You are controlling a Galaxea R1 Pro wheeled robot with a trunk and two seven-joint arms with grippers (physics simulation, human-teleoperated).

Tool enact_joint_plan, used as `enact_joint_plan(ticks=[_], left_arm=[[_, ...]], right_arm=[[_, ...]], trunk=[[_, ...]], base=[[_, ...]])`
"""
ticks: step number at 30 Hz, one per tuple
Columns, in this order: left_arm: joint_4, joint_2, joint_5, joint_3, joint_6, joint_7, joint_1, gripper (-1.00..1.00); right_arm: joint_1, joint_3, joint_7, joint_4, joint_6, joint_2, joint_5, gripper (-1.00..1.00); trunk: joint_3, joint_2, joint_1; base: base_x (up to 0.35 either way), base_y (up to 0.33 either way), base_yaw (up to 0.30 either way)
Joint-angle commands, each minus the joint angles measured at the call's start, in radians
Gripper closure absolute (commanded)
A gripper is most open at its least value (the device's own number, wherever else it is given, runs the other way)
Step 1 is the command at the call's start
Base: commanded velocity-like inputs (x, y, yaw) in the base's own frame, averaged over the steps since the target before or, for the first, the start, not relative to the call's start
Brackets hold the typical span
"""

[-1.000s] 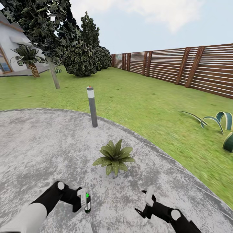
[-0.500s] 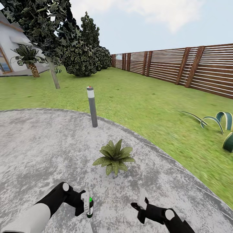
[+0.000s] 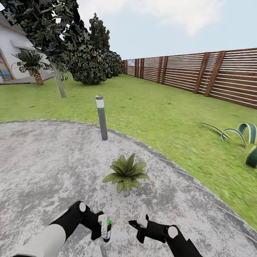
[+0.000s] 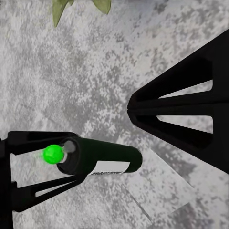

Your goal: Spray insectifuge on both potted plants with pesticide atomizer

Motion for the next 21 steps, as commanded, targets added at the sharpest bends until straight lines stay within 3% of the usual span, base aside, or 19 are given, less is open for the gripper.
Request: enact_joint_plan(ticks=[1, 6, 16, 21], left_arm=[[-0.002, 0.0, -0.006, -0.002, -0.011, -0.001, 0.0, 1.0], [-0.01, -0.007, -0.005, -0.002, -0.014, -0.001, 0.0, 1.0], [-0.015, -0.056, -0.008, -0.006, -0.014, -0.002, 0.0, 1.0], [-0.017, -0.066, -0.007, -0.068, -0.013, 0.001, -0.001, 1.0]], right_arm=[[0.0, -0.001, 0.001, -0.001, -0.003, 0.001, 0.006, 1.0], [0.0, -0.001, 0.001, 0.001, -0.003, 0.003, 0.006, 1.0], [0.0, 0.0, 0.001, 0.002, -0.003, 0.002, 0.007, 1.0], [0.0, -0.001, 0.001, 0.002, -0.003, 0.002, 0.007, 1.0]], trunk=[[-0.001, 0.0, 0.0], [-0.001, 0.0, 0.0], [-0.001, 0.0, 0.0], [-0.001, 0.0, 0.0]], base=[[0.0, 0.0, 0.0], [0.0, 0.0, 0.0], [0.0, 0.0, 0.0], [0.0, 0.0, 0.0]])
